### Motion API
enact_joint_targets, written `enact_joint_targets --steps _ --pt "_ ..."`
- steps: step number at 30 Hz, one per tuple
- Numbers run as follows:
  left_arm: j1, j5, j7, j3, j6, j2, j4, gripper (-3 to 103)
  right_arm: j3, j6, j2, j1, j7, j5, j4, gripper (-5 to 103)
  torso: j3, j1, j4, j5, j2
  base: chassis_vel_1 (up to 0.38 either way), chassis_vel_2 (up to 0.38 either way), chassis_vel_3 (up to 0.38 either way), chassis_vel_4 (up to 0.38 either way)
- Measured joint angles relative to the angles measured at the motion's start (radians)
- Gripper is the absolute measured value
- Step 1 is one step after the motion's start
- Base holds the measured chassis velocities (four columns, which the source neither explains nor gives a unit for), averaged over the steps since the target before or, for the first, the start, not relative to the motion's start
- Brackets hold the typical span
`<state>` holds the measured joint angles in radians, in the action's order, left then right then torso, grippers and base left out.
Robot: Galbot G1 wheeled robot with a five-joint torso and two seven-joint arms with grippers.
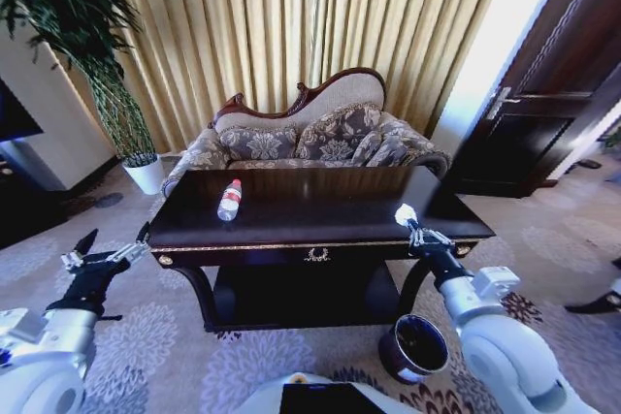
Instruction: Move to the front of the table and place the trash on the table into the trash bin.
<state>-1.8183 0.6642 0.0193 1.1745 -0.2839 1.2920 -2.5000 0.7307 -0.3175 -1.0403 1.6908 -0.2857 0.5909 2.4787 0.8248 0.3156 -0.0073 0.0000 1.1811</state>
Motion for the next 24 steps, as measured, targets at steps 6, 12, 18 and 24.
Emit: enact_joint_targets --steps 6,12,18,24 --pt "-0.002 -0.001 -0.009 0.002 0.003 0.0 0.0 100 0.0 0.001 -0.004 0.001 0.001 -0.003 -0.008 0 0.0 0.0 -0.0002 0.0 0.0 0.064 -0.071 -0.078 0.068" --pt "-0.001 -0.003 -0.015 0.0 0.006 0.002 0.0 100 0.001 0.004 -0.007 -0.002 0.001 -0.003 -0.014 0 0.0 0.0 -0.0002 0.0 0.0 0.074 -0.084 -0.075 0.081" --pt "-0.004 -0.006 -0.017 0.001 0.01 0.006 0.0 100 -0.003 0.005 -0.013 -0.005 0.002 -0.003 -0.019 0 0.0 0.0 -0.0001 0.0001 0.0 0.082 -0.074 -0.069 0.071" --pt "-0.009 -0.019 -0.023 -0.002 0.022 0.014 0.0 100 -0.008 0.016 -0.016 -0.005 0.008 -0.011 -0.027 0 0.0 0.0 -0.0001 0.0 0.0 0.077 -0.078 -0.072 0.065"
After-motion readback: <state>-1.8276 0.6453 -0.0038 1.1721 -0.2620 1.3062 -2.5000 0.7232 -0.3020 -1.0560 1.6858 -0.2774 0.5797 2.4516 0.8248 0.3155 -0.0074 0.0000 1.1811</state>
